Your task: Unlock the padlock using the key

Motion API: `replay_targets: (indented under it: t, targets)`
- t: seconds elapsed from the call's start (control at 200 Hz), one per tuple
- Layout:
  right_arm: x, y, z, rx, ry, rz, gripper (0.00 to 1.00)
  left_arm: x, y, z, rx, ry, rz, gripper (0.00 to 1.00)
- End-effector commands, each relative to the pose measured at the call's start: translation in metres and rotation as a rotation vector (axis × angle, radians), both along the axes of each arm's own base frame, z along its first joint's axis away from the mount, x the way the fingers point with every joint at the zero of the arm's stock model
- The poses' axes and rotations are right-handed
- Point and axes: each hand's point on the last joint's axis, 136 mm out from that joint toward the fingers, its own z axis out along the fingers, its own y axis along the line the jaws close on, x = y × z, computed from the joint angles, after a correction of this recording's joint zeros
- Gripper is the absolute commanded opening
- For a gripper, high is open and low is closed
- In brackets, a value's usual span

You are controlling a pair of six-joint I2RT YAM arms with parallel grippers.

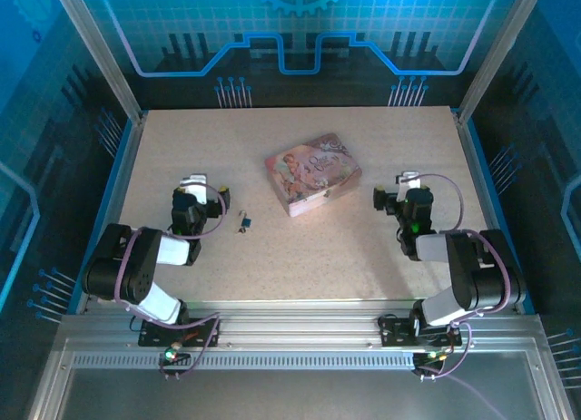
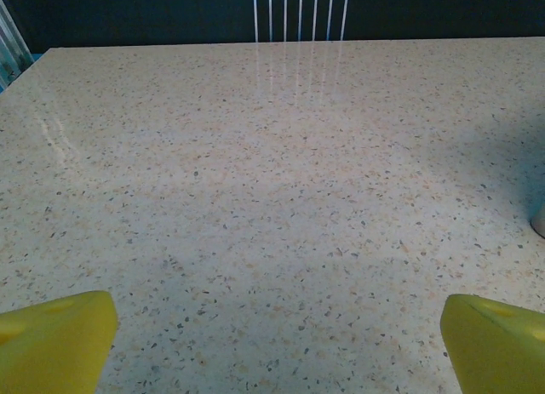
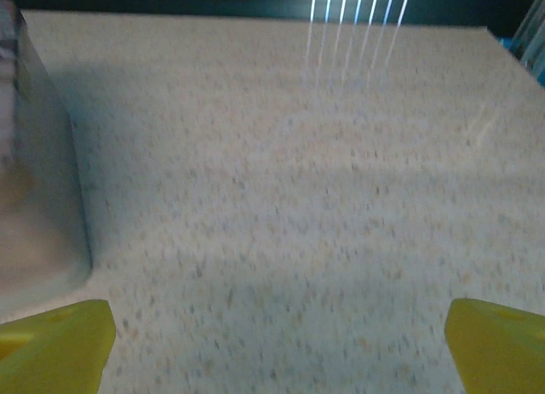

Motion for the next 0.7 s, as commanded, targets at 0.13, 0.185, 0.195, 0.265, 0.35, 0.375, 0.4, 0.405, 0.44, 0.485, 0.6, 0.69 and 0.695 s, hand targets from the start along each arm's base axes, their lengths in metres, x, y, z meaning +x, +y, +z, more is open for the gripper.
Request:
replay_targets:
  t: [0.13, 0.185, 0.195, 0.265, 0.35, 0.375, 0.4, 0.405, 0.44, 0.485, 0.6, 0.69, 0.695]
  targets:
    - [0.0034, 0.0062, 0.0004, -0.02, 0.011, 0.032, 1.0, 0.0047, -0.002, 0.0056, -0.021, -0.014, -0.013, 0.99]
    - [0.0036, 0.0058, 0.0005, -0.022, 0.011, 0.031, 1.0, 0.0048, -0.0021, 0.0057, -0.02, -0.014, -0.013, 0.99]
    - [0.0039, 0.006, 0.0009, -0.022, 0.01, 0.031, 1.0, 0.0049, -0.0021, 0.0054, -0.02, -0.013, -0.013, 0.99]
    - [0.0037, 0.0069, 0.0008, -0.027, 0.011, 0.032, 1.0, 0.005, -0.002, 0.0054, -0.021, -0.013, -0.013, 0.99]
    - [0.0038, 0.0073, 0.001, -0.029, 0.01, 0.033, 1.0, 0.0051, -0.0021, 0.0055, -0.02, -0.013, -0.013, 0.99]
    - [0.0037, 0.0071, 0.0005, -0.029, 0.011, 0.033, 1.0, 0.005, -0.0021, 0.0054, -0.021, -0.013, -0.013, 0.99]
    - [0.0038, 0.0073, 0.0009, -0.029, 0.01, 0.033, 1.0, 0.0051, -0.0021, 0.0058, -0.021, -0.014, -0.013, 0.99]
    - [0.0038, 0.0075, 0.001, -0.029, 0.01, 0.034, 1.0, 0.005, -0.0021, 0.0054, -0.02, -0.013, -0.013, 0.99]
    - [0.0041, 0.0071, 0.0014, -0.029, 0.009, 0.033, 1.0, 0.0051, -0.0022, 0.0058, -0.021, -0.014, -0.014, 0.99]
    - [0.0039, 0.0072, 0.0011, -0.029, 0.01, 0.033, 1.0, 0.0051, -0.0023, 0.0056, -0.021, -0.014, -0.014, 0.99]
    - [0.0038, 0.0073, 0.0011, -0.029, 0.01, 0.033, 1.0, 0.0051, -0.0021, 0.006, -0.021, -0.015, -0.013, 0.99]
    - [0.0038, 0.0075, 0.001, -0.029, 0.01, 0.033, 1.0, 0.0051, -0.0021, 0.0058, -0.021, -0.014, -0.013, 0.99]
    - [0.0041, 0.0073, 0.0013, -0.029, 0.009, 0.033, 1.0, 0.0053, -0.0021, 0.0059, -0.021, -0.015, -0.013, 0.99]
